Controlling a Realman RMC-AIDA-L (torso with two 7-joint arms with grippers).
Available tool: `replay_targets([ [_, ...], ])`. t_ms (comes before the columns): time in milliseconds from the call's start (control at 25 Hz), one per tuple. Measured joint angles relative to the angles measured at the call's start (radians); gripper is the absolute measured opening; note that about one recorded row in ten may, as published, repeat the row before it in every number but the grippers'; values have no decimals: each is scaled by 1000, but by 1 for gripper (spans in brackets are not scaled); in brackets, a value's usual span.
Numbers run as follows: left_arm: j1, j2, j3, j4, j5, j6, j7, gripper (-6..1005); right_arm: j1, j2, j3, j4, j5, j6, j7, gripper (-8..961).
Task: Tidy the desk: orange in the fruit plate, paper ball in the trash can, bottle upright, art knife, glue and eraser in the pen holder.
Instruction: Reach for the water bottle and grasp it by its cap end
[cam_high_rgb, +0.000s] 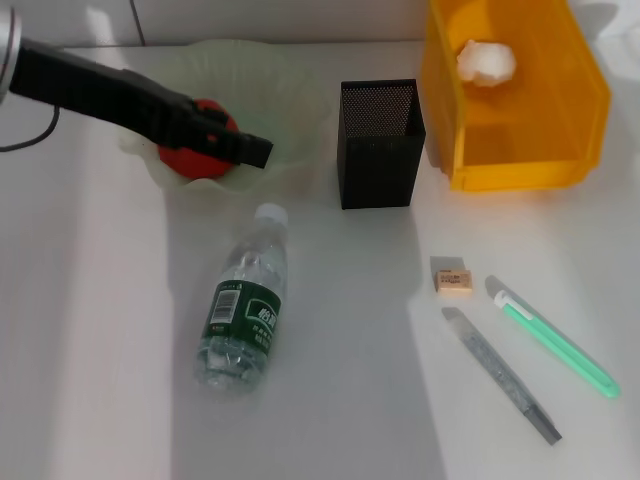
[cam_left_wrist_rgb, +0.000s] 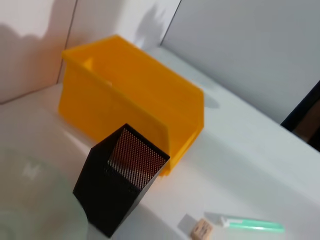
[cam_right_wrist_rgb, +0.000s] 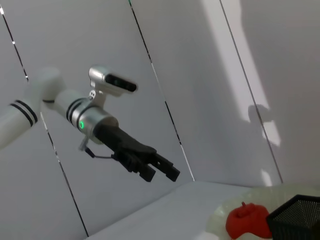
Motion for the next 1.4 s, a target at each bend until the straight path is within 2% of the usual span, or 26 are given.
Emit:
replay_targets([
  [40, -39, -9, 6, 45, 51, 26, -74, 805, -1, 0, 10, 10, -14, 2, -11, 851],
  [80, -39, -9, 6, 45, 51, 26, -74, 805, -2, 0, 16, 10, -25, 3, -17, 851],
  [120, -92, -28, 5, 78, 131, 56, -157, 804, -2, 2, 21, 10, -34, 3, -22, 851],
  [200, -136, -41, 15, 88, 191, 73, -218, 804, 1, 3, 24, 10, -41, 5, -27, 851],
  [360, -217, -49, 64, 39, 272, 91, -296, 803, 7, 4, 25, 12, -42, 14, -31, 851],
  [480, -245, -54, 84, -17, 314, 55, -324, 802, 14, 5, 25, 13, -42, 17, -36, 851],
  [640, -258, -53, 125, -127, 329, -28, -379, 801, 18, 8, 25, 16, -42, 33, -44, 851],
  [720, -258, -53, 125, -127, 329, -28, -379, 800, 18, 9, 25, 16, -42, 39, -45, 851],
  [760, -258, -53, 140, -180, 342, -74, -385, 800, 18, 9, 25, 17, -42, 39, -45, 851],
  [880, -258, -53, 140, -180, 342, -74, -385, 799, 16, 9, 27, 18, -40, 40, -46, 851],
  [920, -255, -53, 158, -309, 396, -164, -396, 798, 15, 9, 27, 19, -39, 40, -47, 851],
  [1000, -253, -53, 159, -352, 409, -201, -397, 798, 14, 9, 27, 27, -39, 41, -55, 851],
  [1200, -254, -54, 174, -433, 420, -275, -403, 796, 18, 10, 27, 57, -40, 59, -76, 851],
  [1400, -252, -56, 234, -469, 420, -351, -424, 795, 18, 11, 27, 73, -41, 64, -87, 852],
])
